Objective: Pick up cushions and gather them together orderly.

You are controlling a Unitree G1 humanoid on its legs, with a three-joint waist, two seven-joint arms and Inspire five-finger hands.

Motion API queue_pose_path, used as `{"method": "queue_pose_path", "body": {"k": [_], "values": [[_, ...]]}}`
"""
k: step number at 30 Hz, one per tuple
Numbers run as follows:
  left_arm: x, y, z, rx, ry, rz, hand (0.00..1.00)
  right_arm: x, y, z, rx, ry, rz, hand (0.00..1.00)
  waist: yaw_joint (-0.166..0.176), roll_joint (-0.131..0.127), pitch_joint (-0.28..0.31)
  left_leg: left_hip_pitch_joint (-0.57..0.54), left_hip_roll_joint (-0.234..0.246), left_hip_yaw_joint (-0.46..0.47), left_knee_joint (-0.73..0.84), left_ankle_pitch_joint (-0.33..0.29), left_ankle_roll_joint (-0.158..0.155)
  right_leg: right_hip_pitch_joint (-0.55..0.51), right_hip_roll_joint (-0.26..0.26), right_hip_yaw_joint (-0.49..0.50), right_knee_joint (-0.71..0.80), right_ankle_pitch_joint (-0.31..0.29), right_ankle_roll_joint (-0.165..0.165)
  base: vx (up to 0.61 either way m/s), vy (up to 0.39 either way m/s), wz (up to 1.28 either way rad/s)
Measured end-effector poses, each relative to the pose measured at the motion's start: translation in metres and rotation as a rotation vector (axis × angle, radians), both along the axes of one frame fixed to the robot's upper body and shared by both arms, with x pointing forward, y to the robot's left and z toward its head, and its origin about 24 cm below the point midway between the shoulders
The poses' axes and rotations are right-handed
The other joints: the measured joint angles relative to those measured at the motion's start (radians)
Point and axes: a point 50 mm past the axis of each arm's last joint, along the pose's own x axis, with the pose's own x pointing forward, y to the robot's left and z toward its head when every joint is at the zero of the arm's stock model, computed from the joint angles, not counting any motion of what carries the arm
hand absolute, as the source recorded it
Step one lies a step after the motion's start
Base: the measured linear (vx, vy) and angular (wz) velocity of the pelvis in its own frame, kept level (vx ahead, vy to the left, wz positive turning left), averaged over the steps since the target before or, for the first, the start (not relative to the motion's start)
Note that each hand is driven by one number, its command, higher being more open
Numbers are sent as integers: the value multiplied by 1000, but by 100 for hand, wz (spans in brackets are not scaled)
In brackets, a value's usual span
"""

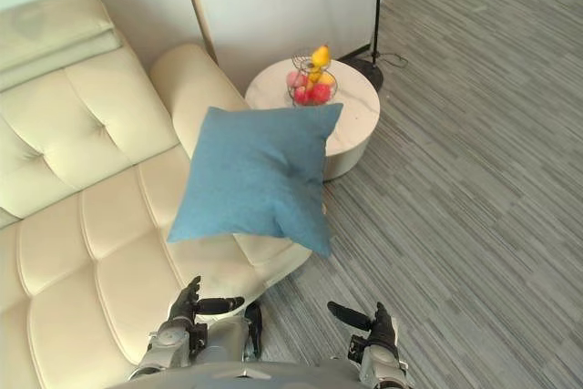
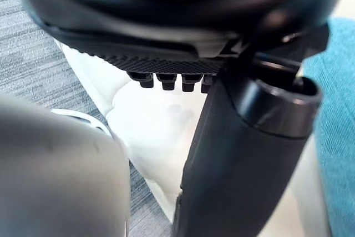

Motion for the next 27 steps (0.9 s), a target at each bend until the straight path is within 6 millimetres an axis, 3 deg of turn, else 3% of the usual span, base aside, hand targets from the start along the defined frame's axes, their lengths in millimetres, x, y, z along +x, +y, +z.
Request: {"method": "queue_pose_path", "body": {"k": [3, 4, 7, 8, 10, 12, 13, 14, 16, 22, 27], "values": [[-1, 5, 0, 8, 5, -14, 100, 1, 3, 0, 8, -4, 12, 100, -10, -26, 4, 48, -19, -53, -13, -43, 13, -139, -68, 78, 368, 23, -14, 112, -17, 49], [-2, 6, 0, 14, 9, -13, 100, 0, 3, 0, 8, -4, 14, 100, -13, -31, 0, 57, -19, -85, -13, -50, 14, -169, -60, 113, 373, -36, -22, 109, -106, 76], [-3, 6, 0, 16, 10, -11, 100, -1, -1, 1, -6, -15, 14, 100, -15, -28, 1, 65, -17, -148, -15, -51, 4, -230, -25, 206, 264, -69, -19, 57, -112, 68], [-3, 6, 0, 18, 11, -6, 100, -3, -2, 1, -9, -12, 13, 100, -17, -29, -1, 64, -19, -172, -12, -52, -10, -236, -7, 254, 177, -61, -13, 51, -167, 68], [-6, 8, -1, 19, 20, 12, 100, -11, -1, -2, 0, 8, 6, 100, -17, -47, -23, 50, -36, -209, -7, -58, -39, -218, -6, 282, 10, 12, -5, 43, -164, 65], [-13, -1, -5, -8, 36, 31, 100, -20, -10, -3, -20, 29, -15, 100, -9, -9, -63, 51, -5, -222, -49, -39, -69, -200, 28, 247, -71, 32, -17, 132, -237, 32], [-13, -1, -5, -8, 36, 31, 100, -20, -10, -3, -20, 29, -15, 100, -9, -8, -63, 51, -4, -222, -50, -38, -69, -199, 28, 247, -72, 32, -17, 172, -215, 17], [-18, -4, -7, -16, 48, 35, 100, -21, -15, -2, -34, 32, -15, 100, -10, 17, -76, 56, 14, -226, -77, -25, -85, -179, 48, 229, -114, 46, -24, 142, -147, 13], [-19, -5, -8, -20, 52, 35, 100, -25, -15, -3, -35, 41, -19, 100, -12, 18, -78, 76, 26, -229, -108, -12, -100, -146, 63, 205, -146, 49, -24, 159, -150, 25], [-18, 2, -6, 5, 48, 41, 100, -27, -11, -4, -27, 44, -22, 100, -12, -5, -82, 106, 31, -232, -164, 16, -101, -97, 66, 169, -206, 57, -21, 70, -40, 18], [-16, 17, -3, 26, 29, 116, 100, -7, -25, 11, -84, -64, -23, 100, -16, -4, -82, 111, 19, -229, -173, 36, -93, -64, 58, 162, -264, 97, -12, -34, 60, 5]]}}
